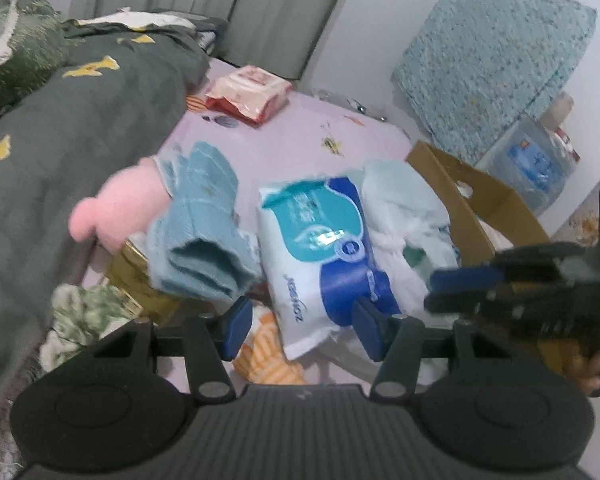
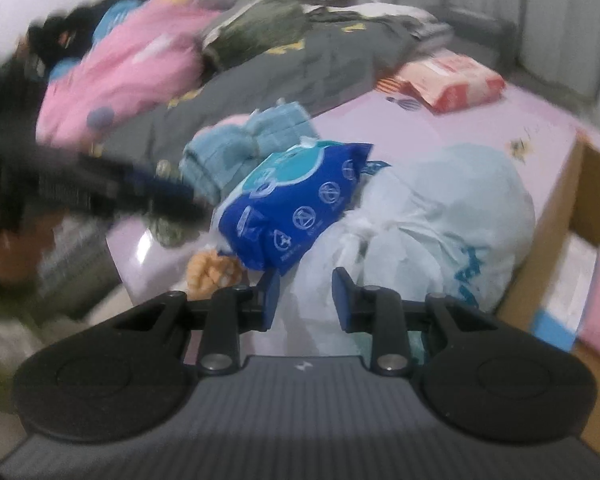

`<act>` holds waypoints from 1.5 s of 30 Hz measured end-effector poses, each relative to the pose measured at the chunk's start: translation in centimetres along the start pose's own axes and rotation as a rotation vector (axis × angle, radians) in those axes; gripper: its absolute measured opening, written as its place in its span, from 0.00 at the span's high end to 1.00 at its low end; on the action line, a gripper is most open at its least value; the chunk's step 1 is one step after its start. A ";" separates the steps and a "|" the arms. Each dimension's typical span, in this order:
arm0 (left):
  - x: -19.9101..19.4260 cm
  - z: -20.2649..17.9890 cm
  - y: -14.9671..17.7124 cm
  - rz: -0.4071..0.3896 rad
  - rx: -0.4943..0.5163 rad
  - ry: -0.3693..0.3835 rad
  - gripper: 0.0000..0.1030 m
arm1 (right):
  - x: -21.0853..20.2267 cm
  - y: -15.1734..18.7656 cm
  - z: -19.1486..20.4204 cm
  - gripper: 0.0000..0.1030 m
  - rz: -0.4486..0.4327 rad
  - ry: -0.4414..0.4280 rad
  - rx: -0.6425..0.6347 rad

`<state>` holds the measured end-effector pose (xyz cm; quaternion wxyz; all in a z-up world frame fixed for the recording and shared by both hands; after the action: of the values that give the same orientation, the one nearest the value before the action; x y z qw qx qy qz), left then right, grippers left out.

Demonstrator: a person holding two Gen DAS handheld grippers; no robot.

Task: Organize soft objects
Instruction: 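Close the right tool on the ZONSEN wet-wipe pack, then carry the wet-wipe pack with the right tool into the cardboard box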

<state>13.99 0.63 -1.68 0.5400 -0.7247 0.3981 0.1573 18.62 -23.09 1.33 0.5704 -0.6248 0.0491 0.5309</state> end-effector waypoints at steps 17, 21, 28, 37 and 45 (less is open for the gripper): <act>4.0 -0.2 -1.2 0.053 -0.068 0.043 0.42 | 6.3 -4.7 -3.2 0.50 0.067 -0.072 0.454; 4.3 -0.4 -1.4 0.052 -0.060 0.055 0.41 | 7.5 -4.8 -3.0 0.50 0.096 -0.044 0.423; 5.5 -0.6 -2.1 0.067 -0.078 0.074 0.35 | 7.6 -4.4 -4.1 0.53 0.113 -0.065 0.466; 6.9 -1.2 -2.8 0.103 -0.067 0.057 0.27 | 8.9 -5.2 -4.5 0.46 0.141 -0.055 0.500; 6.2 -2.1 -2.8 0.077 -0.028 0.044 0.31 | 9.2 -5.1 -3.7 0.39 0.133 -0.058 0.495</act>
<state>19.62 -3.55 -3.17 0.5147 -0.7195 0.4351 0.1675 28.20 -19.17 -2.71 0.6710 -0.4459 0.2022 0.5568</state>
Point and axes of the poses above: each gripper's, at about its wrist camera, not at the fingertips, and x roughly the way its jaws point, z to its left, y to its underside, the point moved 3 cm from there along x, roughly the way its jaws point, and after that the axes turned 3 degrees about -z, right-handed, at the moved point
